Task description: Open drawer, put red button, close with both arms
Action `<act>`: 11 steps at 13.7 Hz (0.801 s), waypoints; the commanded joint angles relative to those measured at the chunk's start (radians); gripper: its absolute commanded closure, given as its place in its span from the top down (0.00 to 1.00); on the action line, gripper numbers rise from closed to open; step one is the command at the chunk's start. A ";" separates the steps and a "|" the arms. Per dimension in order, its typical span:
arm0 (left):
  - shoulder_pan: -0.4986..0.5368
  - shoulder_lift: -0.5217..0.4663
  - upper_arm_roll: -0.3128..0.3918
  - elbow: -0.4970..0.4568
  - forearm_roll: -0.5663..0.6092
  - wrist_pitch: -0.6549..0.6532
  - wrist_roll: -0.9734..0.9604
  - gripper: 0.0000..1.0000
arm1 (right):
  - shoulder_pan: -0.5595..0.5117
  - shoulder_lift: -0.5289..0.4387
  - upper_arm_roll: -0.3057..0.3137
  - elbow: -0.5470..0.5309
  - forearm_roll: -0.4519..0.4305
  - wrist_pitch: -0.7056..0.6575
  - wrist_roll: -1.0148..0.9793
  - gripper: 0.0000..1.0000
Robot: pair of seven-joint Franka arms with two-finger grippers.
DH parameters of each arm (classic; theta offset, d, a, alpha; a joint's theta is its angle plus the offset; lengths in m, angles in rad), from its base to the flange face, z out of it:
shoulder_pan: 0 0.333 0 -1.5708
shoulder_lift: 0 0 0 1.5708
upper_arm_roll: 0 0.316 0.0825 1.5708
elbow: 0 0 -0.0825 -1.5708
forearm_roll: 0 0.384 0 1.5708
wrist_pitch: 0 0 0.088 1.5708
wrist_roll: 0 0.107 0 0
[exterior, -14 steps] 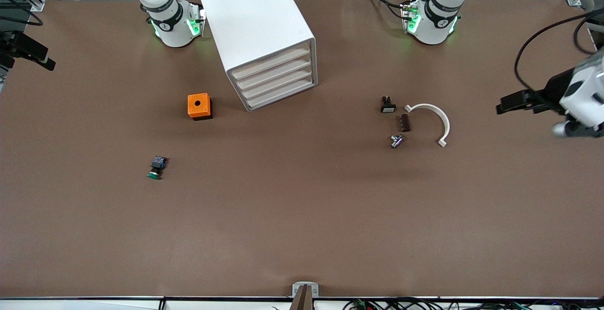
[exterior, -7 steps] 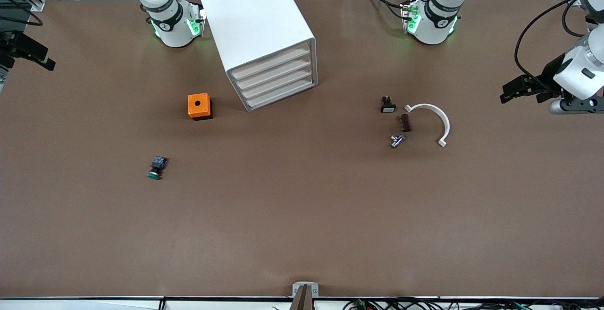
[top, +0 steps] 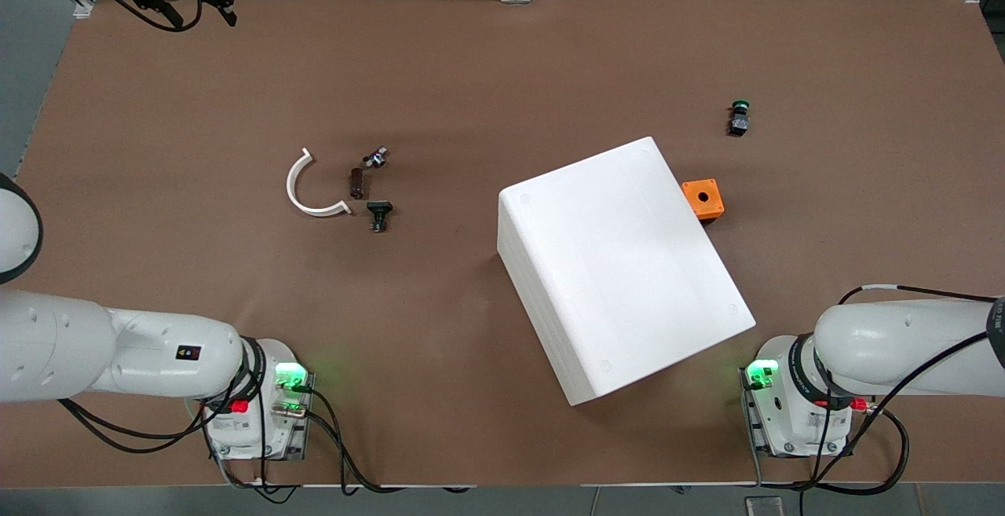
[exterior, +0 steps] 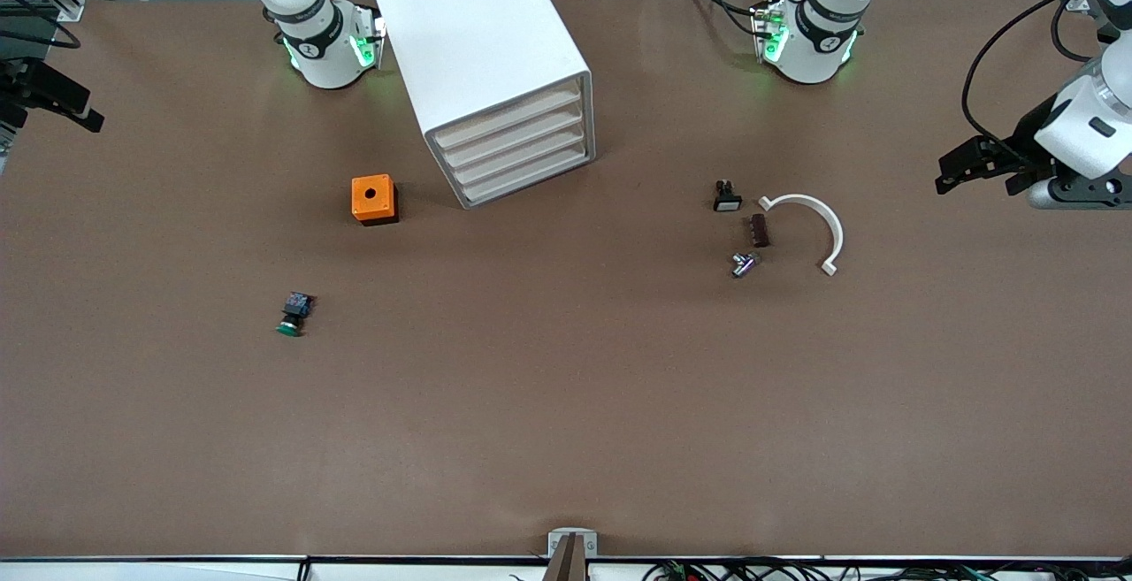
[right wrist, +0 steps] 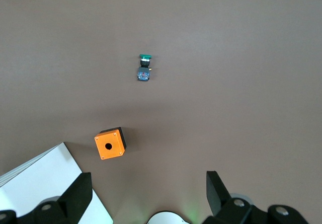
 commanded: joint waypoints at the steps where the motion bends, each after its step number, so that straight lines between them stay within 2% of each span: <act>1: 0.078 0.017 -0.071 0.037 0.020 0.004 -0.001 1.00 | -0.008 -0.023 0.002 -0.025 -0.010 0.005 -0.001 1.00; 5: 0.079 0.019 -0.074 0.057 0.020 0.004 -0.001 1.00 | -0.008 -0.023 0.004 -0.025 -0.010 0.005 -0.001 1.00; 11: 0.067 0.036 -0.074 0.142 0.020 -0.004 -0.009 1.00 | -0.008 -0.023 0.004 -0.025 -0.010 0.003 -0.001 1.00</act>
